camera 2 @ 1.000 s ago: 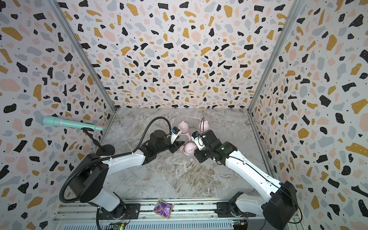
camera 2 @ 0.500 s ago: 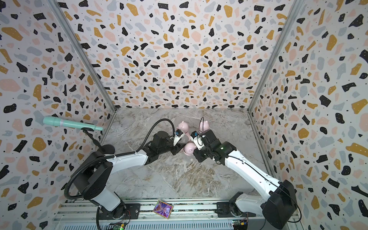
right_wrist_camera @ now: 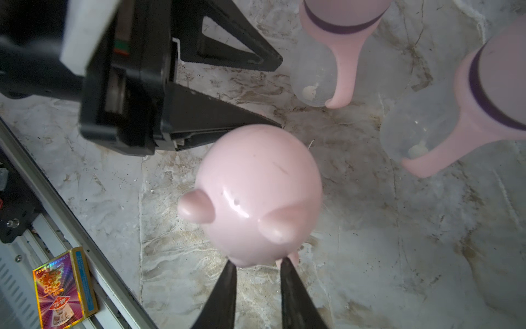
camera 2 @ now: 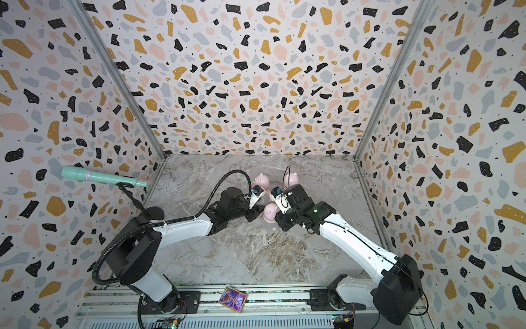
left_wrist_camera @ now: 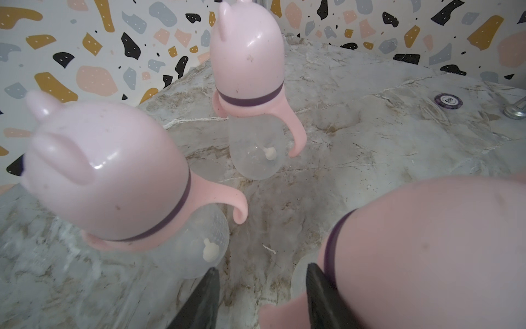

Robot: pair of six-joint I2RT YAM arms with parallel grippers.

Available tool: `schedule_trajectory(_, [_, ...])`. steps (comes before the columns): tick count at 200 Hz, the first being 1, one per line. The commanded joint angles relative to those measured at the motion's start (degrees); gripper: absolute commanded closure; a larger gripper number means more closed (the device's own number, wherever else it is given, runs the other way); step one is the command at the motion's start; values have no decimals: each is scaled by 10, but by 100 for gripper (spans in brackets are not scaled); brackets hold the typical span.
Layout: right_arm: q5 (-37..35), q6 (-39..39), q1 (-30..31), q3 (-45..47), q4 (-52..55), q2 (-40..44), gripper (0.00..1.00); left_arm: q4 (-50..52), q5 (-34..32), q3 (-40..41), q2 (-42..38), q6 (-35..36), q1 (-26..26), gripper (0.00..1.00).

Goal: Assemble the baby bottles
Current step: Close the lid on the baby bottle.

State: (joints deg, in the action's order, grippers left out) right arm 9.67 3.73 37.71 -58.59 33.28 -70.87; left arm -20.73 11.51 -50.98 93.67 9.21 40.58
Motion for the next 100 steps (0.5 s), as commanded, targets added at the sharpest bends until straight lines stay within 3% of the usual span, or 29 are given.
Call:
schedule_trajectory(1, [2, -6, -3, -30, -8, -1, 72, -8, 2, -19, 4, 8, 5, 51])
schedule_trajectory(65, [1, -6, -2, -33, 8, 4, 72, 9, -22, -31, 3, -17, 5, 51])
schedule_trajectory(100, [31, -6, -6, -46, 21, 27, 65, 36, -59, -50, 4, -42, 4, 47])
